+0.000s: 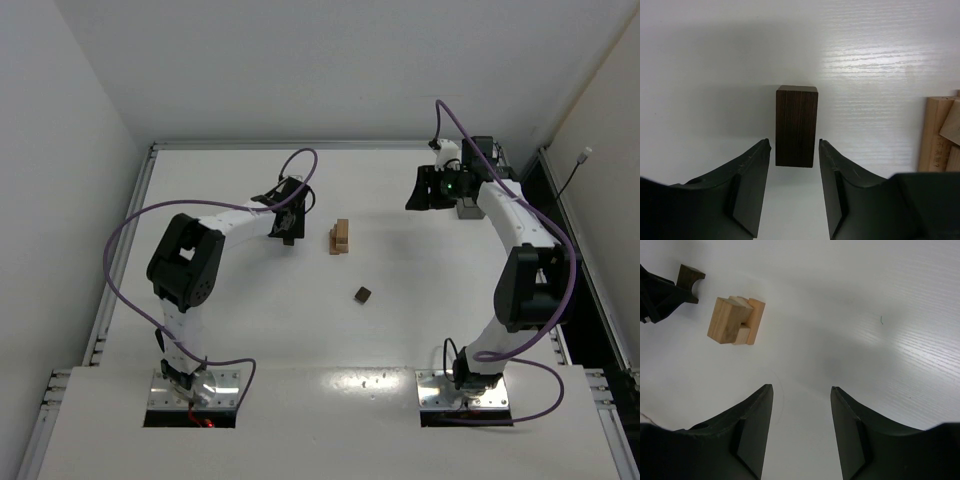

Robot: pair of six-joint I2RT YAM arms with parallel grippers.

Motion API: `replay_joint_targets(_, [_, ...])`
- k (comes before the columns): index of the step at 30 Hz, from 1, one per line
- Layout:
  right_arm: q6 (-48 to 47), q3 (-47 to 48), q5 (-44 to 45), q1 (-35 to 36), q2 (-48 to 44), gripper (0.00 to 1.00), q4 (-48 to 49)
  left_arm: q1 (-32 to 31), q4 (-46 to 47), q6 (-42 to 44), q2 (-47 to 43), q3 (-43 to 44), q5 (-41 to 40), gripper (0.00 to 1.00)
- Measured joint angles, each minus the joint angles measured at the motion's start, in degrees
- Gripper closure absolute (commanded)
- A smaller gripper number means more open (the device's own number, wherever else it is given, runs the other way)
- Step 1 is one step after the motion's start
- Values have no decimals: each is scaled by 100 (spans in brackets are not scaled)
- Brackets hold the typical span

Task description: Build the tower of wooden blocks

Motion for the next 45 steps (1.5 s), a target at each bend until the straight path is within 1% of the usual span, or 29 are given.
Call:
replay_joint_targets(3, [0, 0, 0, 0, 0, 54, 0, 0, -9, -4, 81, 0, 0, 66])
replay_joint_targets(4, [0, 0, 0, 0, 0, 54, 0, 0, -11, -13, 96, 0, 2, 72])
replay_joint_targets(6, [0, 0, 0, 0, 0, 54, 0, 0, -7, -20, 127, 0, 4, 76])
replay_joint_targets(7, [0, 0, 0, 0, 0, 54, 0, 0, -7, -17, 127, 0, 4, 83])
replay_joint_targets(9, [0, 0, 0, 0, 0, 54, 0, 0, -13, -17, 131, 9, 4, 92])
replay_joint_targets(10, [0, 0, 0, 0, 0, 54, 0, 0, -24, -20, 146, 33, 4, 100])
replay_joint_targets(15, [0, 0, 0, 0, 0, 54, 0, 33, -313, -138, 249, 310, 17, 100])
replay_joint_targets(22, [7, -129, 0, 44, -2, 54, 52, -98, -1421, -662, 238, 1314, 188, 100])
replay_joint_targets(27, [26, -229, 0, 55, -17, 54, 90, -289, -1886, -1189, -146, 1381, 623, 100])
replay_joint_targets(30, [37, -271, 2, 68, -127, 54, 105, -420, -2026, -1340, -345, 1379, 787, 100])
replay_joint_targets(35, [48, -284, 4, 68, -387, 54, 131, -916, -2090, -1375, -531, 1384, 667, 100])
replay_joint_targets(39, [48, -317, 4, 68, -492, 54, 162, -1303, -2116, -1370, -533, 1397, 387, 100])
replay_joint_targets(42, [48, -389, 4, 68, -551, 54, 181, -1475, -2199, -1355, -518, 1513, 166, 100])
replay_joint_targets(45, [50, -487, 4, 68, -654, 54, 210, -1510, -2214, -1325, -393, 1849, -92, 100])
